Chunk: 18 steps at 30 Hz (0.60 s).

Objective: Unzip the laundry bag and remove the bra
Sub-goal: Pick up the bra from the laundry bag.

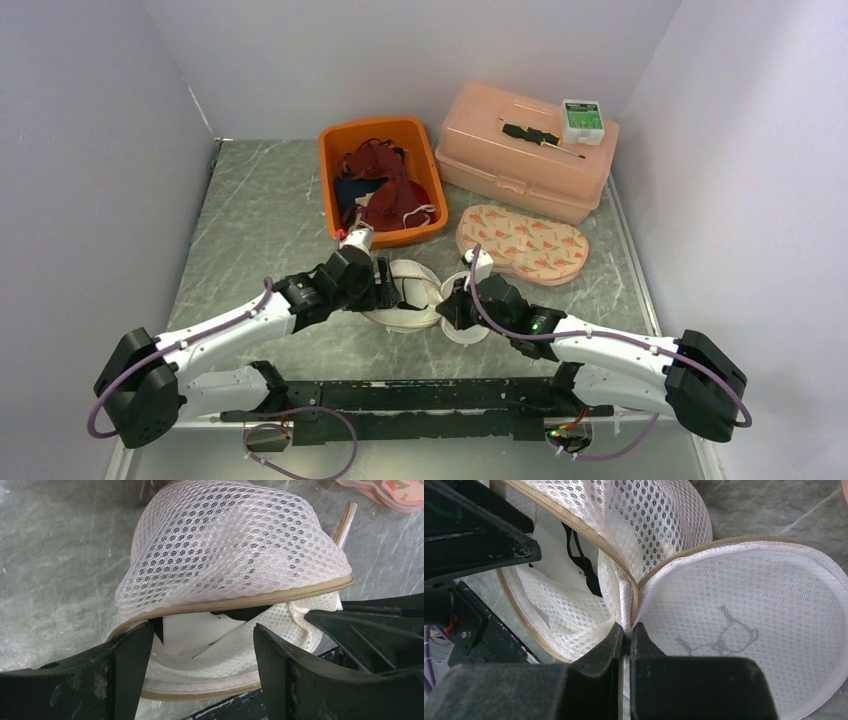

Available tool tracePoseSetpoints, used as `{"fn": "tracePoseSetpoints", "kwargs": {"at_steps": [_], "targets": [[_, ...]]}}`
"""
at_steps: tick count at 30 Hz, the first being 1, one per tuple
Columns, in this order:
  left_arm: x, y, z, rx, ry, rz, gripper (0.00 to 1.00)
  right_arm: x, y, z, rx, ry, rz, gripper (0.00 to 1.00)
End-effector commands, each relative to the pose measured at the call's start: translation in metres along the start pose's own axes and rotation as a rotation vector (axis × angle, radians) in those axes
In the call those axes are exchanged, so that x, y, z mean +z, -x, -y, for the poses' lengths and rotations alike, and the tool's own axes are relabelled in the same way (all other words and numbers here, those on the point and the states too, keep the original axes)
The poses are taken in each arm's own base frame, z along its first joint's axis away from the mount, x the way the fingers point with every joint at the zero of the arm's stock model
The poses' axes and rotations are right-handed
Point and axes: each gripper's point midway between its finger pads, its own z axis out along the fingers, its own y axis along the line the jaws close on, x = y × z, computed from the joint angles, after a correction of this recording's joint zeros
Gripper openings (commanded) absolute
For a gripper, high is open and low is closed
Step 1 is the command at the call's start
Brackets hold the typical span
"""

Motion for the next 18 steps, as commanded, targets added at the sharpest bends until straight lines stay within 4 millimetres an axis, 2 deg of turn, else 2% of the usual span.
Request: {"fn": "tracePoseSetpoints", "kwargs": {"at_steps": [1, 8, 18], "targets": [[0.009, 0.014, 0.012, 0.079, -0.046, 0.056, 0.79, 0.001, 0.003, -0.007, -0.004, 0.039, 0.025, 0.0], [0.023, 0.015, 0.022, 0.152, -0.084, 0.041, 0.77, 0.0, -0.001, -0.011, -0.002, 0.071, 0.016, 0.0], [0.028, 0.008, 0.033, 0.189, -0.17, 0.029, 0.75, -0.002, -0.002, -0.012, -0.004, 0.082, 0.015, 0.0]]}}
